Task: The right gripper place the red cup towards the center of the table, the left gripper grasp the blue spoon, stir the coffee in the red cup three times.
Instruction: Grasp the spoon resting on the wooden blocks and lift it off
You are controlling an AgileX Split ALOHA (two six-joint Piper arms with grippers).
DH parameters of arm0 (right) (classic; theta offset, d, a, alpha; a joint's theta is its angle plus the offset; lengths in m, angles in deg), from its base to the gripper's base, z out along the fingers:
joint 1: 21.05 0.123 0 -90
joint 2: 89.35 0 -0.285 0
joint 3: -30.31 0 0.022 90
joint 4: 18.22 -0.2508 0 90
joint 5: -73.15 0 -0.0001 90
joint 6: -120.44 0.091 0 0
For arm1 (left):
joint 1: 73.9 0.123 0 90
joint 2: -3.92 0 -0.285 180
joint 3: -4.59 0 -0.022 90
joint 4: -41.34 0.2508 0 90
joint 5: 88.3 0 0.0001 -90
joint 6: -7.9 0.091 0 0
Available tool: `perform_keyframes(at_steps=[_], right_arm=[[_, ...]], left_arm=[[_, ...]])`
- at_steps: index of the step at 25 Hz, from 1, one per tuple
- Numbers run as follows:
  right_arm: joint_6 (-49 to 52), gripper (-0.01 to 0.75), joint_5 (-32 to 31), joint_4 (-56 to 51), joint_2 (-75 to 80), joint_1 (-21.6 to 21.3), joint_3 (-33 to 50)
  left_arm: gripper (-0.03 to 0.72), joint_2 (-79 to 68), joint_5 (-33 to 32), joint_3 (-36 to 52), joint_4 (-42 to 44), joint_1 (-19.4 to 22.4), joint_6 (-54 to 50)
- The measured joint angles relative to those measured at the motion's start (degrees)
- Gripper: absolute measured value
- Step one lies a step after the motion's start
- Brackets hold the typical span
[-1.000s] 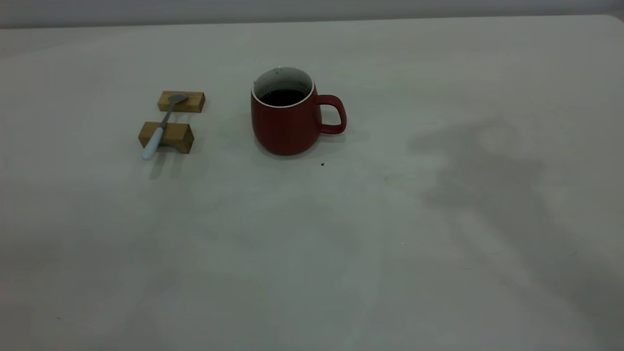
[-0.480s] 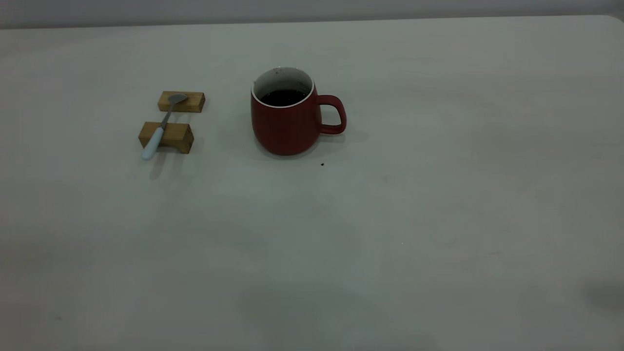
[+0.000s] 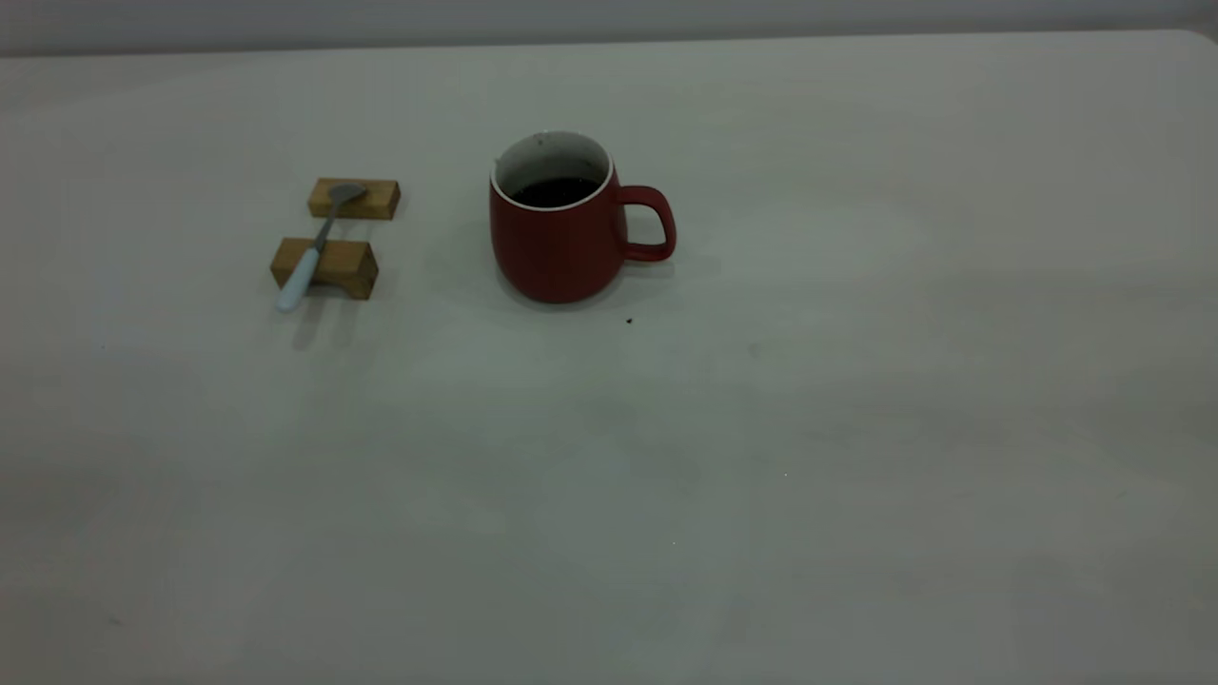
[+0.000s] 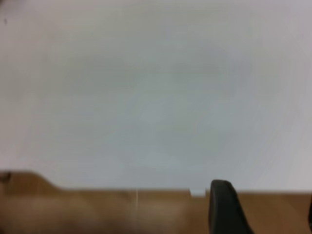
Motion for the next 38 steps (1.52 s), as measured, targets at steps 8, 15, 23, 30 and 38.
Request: perform_keyframes(at_steps=[8, 15, 23, 30, 38], right_arm=[[0.1, 0.442, 1.81, 0.0, -12.1, -0.06, 1.07], [0.15, 0.442, 1.75, 0.0, -12.91, -0.06, 1.07], [0.15, 0.442, 1.75, 0.0, -12.91, -0.06, 1.07], [0.15, 0.442, 1.75, 0.0, -12.91, -0.06, 1.07], [0.15, 0.442, 1.75, 0.0, -12.91, -0.06, 1.07]], left_arm=[[0.353, 0.0, 0.0, 0.0, 0.0, 0.0, 0.0], [0.353, 0.0, 0.0, 0.0, 0.0, 0.0, 0.0], [0.353, 0.0, 0.0, 0.0, 0.0, 0.0, 0.0], [0.353, 0.0, 0.0, 0.0, 0.0, 0.0, 0.0], [0.385, -0.38, 0.0, 0.0, 0.0, 0.0, -0.12]])
